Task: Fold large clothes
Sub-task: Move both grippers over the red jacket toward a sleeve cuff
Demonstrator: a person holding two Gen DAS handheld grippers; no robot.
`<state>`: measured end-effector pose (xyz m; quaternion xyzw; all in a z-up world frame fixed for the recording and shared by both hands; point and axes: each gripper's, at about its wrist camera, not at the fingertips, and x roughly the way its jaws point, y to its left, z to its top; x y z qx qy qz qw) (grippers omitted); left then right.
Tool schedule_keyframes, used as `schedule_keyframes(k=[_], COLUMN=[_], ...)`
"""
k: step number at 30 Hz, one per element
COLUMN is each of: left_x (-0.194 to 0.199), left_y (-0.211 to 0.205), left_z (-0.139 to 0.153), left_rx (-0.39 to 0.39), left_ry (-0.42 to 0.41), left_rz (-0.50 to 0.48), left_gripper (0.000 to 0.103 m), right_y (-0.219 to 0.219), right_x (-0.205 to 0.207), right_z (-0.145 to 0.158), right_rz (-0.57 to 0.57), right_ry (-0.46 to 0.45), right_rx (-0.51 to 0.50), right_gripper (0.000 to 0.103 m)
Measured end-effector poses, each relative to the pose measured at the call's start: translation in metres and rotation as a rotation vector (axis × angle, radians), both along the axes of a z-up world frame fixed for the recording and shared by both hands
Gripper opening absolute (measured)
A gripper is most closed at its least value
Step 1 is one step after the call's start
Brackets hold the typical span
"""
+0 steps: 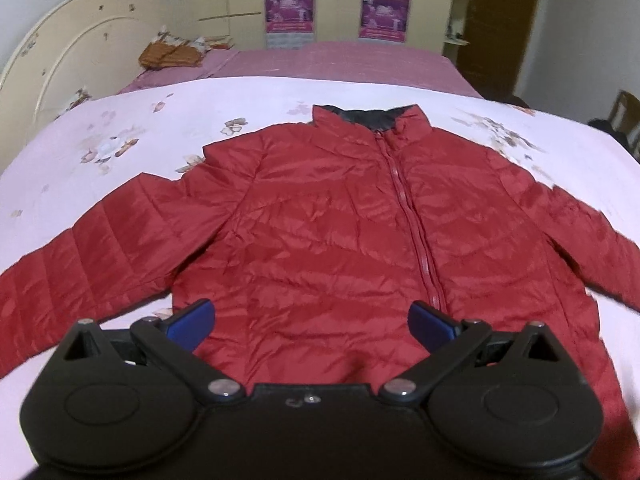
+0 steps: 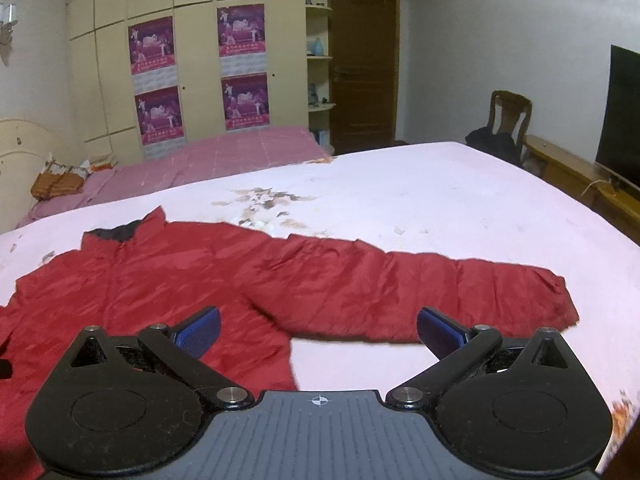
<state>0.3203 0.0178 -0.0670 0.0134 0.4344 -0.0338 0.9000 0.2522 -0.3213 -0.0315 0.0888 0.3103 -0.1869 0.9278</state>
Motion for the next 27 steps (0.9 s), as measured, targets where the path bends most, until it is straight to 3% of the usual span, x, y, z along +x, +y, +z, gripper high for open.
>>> schedule_keyframes(k=[9,27], left_x=[0.023,0.049], left_y=[-0.03,-0.08], left_z=[-0.019,-0.042], left_rx=[0.03,0.087], left_ry=[0.019,0.046], left_rz=[0.083,0.09], left_gripper=[0.103,0.101], right_y=[-0.089,-0.239], right_x=[0.022,-0.007], right_z=[-0.026,-0.076], right_rz=[-0.075,-0.341], right_ry=[0.032,0.128], right_rx=[0.013,-0.034], right_gripper=[0.103,0.102])
